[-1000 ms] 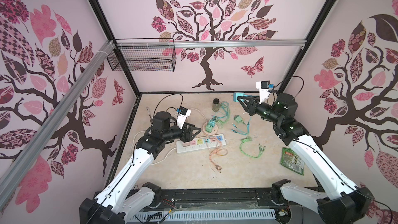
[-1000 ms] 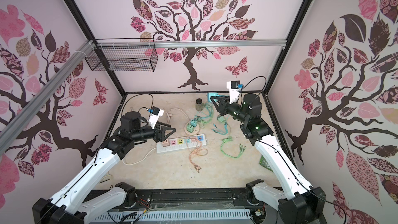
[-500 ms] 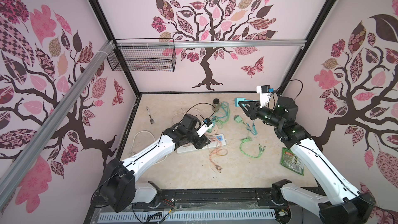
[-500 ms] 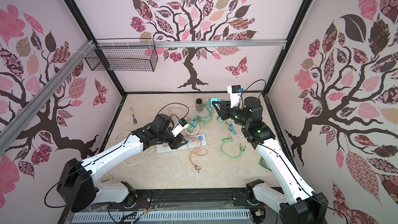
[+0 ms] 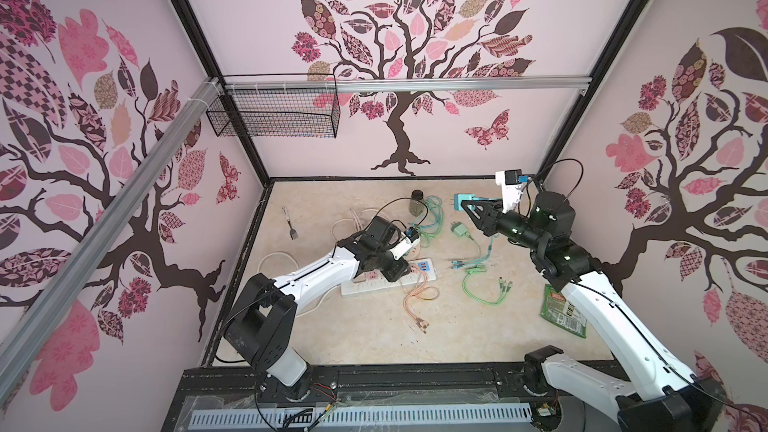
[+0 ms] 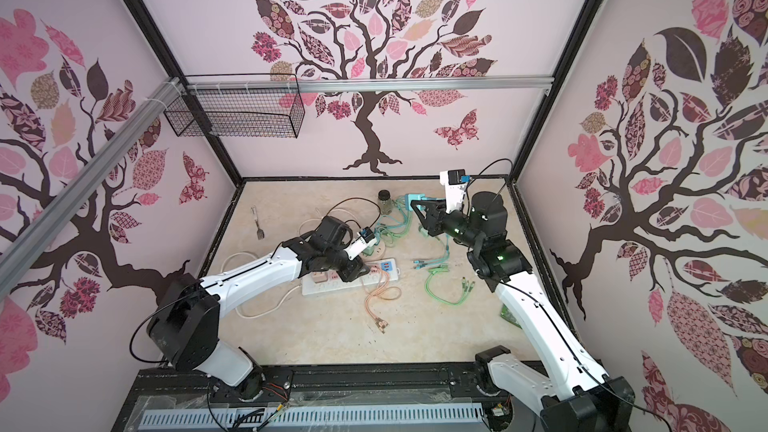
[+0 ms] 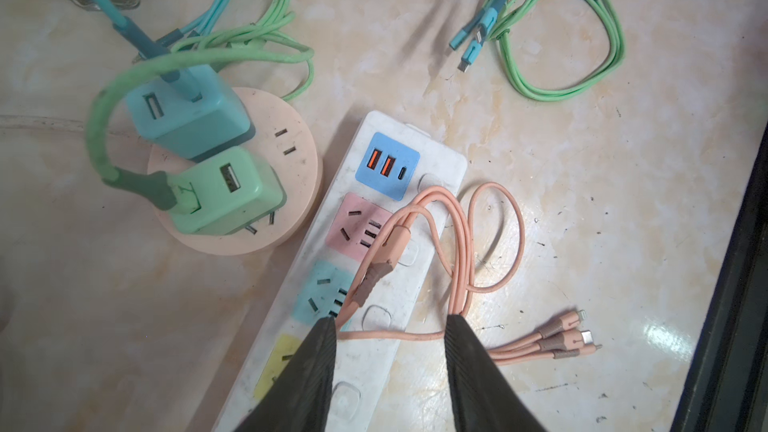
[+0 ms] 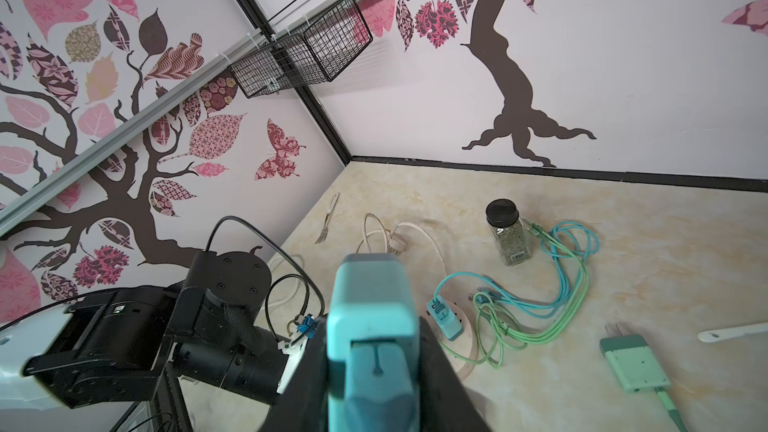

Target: Insert the plug

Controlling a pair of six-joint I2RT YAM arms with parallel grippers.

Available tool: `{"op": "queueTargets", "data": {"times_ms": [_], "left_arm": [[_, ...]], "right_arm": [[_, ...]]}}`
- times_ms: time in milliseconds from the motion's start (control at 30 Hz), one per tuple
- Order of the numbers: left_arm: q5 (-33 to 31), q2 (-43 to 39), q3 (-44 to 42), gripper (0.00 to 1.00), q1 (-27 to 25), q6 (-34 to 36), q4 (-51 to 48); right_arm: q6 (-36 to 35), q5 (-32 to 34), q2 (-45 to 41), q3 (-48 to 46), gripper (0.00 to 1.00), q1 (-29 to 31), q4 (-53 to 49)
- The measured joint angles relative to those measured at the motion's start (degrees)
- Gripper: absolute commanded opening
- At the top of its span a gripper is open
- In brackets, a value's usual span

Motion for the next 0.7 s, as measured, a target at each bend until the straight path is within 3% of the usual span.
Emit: {"op": "queueTargets", "data": {"times_ms": [367,700], "left_arm": [[0.72,5.16,0.85,0.35,-0.04,0.59,0.92],[0.15,5.84,1.18,0.36,-0.22,0.15,2.93]], "right_arm": [[-0.33,0.46,-0.20,0.00,0.15,-0.09,-0.02],[-0.66,0.44,-1.29,-0.68,0.15,-0.35,-0.04]]}}
